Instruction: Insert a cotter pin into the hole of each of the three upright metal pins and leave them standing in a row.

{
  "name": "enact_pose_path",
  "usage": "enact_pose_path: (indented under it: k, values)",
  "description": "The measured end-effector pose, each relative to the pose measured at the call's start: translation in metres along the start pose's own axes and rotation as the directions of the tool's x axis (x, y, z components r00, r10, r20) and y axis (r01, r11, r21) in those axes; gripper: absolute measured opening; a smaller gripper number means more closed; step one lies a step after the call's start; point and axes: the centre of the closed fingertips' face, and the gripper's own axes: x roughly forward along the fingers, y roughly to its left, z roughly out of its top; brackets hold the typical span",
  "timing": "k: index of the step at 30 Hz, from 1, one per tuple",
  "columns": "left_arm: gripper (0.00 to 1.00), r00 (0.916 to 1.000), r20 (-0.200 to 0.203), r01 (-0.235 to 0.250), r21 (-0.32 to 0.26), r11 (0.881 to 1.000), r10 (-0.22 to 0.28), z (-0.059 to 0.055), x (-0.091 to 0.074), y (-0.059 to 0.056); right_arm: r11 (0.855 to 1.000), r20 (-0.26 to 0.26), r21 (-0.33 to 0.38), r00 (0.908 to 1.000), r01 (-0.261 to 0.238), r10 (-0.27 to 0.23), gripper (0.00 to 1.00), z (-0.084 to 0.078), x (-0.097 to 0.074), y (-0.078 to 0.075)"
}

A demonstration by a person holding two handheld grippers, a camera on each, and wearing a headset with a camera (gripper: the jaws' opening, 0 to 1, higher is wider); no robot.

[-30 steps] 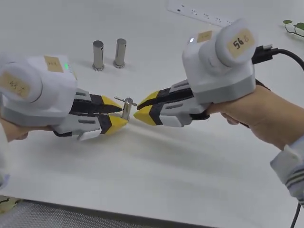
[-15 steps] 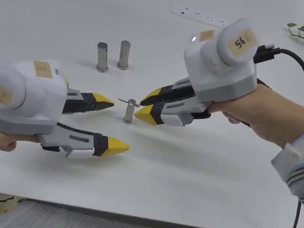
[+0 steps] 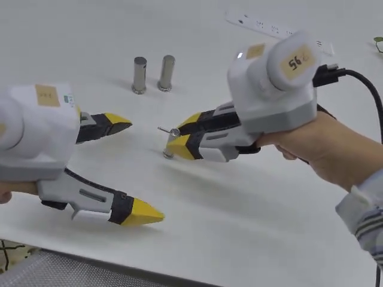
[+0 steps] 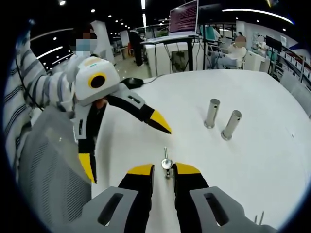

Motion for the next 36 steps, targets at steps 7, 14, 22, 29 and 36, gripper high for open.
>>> enact_pose_path:
  k: [7,14,22,29,36]
  values:
    - [0.99,0.9979,0.02,-0.061,-0.036,0.997,0.062,0.004,-0.003,0.007,1.0,-0.009,-0.015,0.9999,-0.005,0.005,0.16,0.0,0.004,-0.001]
    - [0.99,0.999,0.001,-0.045,-0.05,0.998,0.045,-0.003,-0.003,0.003,1.0,-0.021,-0.022,0.9997,-0.012,0.011,0.14,-0.003,0.007,-0.002]
    - [0.99,0.9989,0.01,-0.044,-0.061,0.997,0.045,-0.003,-0.003,0.003,0.998,-0.01,-0.064,0.9999,-0.006,0.005,0.12,0.0,0.007,-0.006]
    - [0.99,0.9986,0.02,-0.048,-0.068,0.997,0.05,-0.001,-0.003,0.005,0.997,0.019,-0.081,0.9998,0.001,0.0,0.11,0.009,0.004,-0.012]
    - [0.98,0.9981,0.027,-0.054,-0.083,0.995,0.056,0.0,-0.003,0.008,0.996,0.004,-0.092,0.9999,-0.012,0.013,0.11,0.005,0.003,-0.018]
